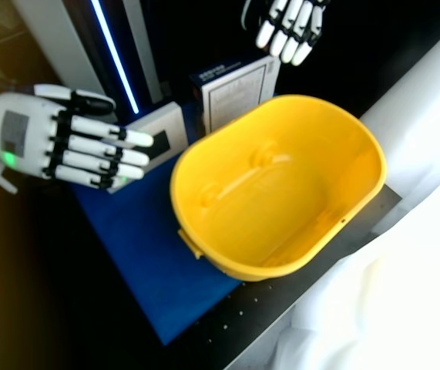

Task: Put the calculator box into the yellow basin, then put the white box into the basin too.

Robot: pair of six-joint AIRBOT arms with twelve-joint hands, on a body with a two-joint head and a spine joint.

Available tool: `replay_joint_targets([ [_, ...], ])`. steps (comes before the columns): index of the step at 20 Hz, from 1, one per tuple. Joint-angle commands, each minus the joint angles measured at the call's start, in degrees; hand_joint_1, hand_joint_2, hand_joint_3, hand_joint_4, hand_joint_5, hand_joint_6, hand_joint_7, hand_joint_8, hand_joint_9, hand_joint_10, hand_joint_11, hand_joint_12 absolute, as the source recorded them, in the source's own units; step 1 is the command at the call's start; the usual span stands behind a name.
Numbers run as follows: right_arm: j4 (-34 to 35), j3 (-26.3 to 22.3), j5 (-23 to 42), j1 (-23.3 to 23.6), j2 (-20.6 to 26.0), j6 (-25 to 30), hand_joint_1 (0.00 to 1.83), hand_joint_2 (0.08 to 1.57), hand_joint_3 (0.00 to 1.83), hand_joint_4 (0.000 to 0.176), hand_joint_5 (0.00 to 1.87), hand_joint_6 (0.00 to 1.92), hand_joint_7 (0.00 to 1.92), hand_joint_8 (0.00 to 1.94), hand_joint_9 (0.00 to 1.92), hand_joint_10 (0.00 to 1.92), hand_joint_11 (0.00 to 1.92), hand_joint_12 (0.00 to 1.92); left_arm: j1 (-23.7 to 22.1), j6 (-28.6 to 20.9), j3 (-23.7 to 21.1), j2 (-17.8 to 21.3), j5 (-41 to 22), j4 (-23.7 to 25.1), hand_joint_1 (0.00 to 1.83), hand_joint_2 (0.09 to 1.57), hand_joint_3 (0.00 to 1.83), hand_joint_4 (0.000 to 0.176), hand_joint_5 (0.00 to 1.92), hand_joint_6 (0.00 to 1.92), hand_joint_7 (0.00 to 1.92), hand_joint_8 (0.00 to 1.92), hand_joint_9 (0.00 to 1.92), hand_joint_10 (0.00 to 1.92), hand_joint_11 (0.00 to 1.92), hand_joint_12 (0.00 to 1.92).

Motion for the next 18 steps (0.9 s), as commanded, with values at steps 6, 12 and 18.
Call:
replay_joint_targets([
  [6, 1.7, 1.0, -6.9, 0.1, -1.4, 0.1, 0.66, 0.83, 0.01, 0.0, 0.48, 0.4, 0.59, 0.15, 0.34, 0.71, 0.01, 1.46, -1.1, -0.7, 1.4, -2.1, -2.7, -1.5, 0.67, 0.69, 0.0, 0.053, 0.28, 0.01, 0.27, 0.01, 0.23, 0.04, 0.0, 0.89],
  [12, 3.6, 2.1, -4.0, -0.3, -4.3, -0.4, 0.66, 0.76, 0.0, 0.0, 0.53, 0.14, 0.59, 0.12, 0.32, 0.71, 0.0, 1.45, -1.1, -5.8, 5.1, -7.7, 5.1, 1.0, 0.65, 0.7, 0.0, 0.027, 0.33, 0.01, 0.29, 0.01, 0.27, 0.03, 0.0, 1.0],
  [18, 3.6, 3.2, -1.8, -0.3, -6.5, -0.6, 0.85, 0.8, 0.02, 0.0, 0.51, 0.01, 0.54, 0.0, 0.35, 0.41, 0.0, 1.36, -1.1, -10.1, 7.6, -11.3, 11.4, 5.7, 0.66, 0.71, 0.0, 0.047, 0.38, 0.01, 0.3, 0.01, 0.26, 0.02, 0.0, 1.26],
])
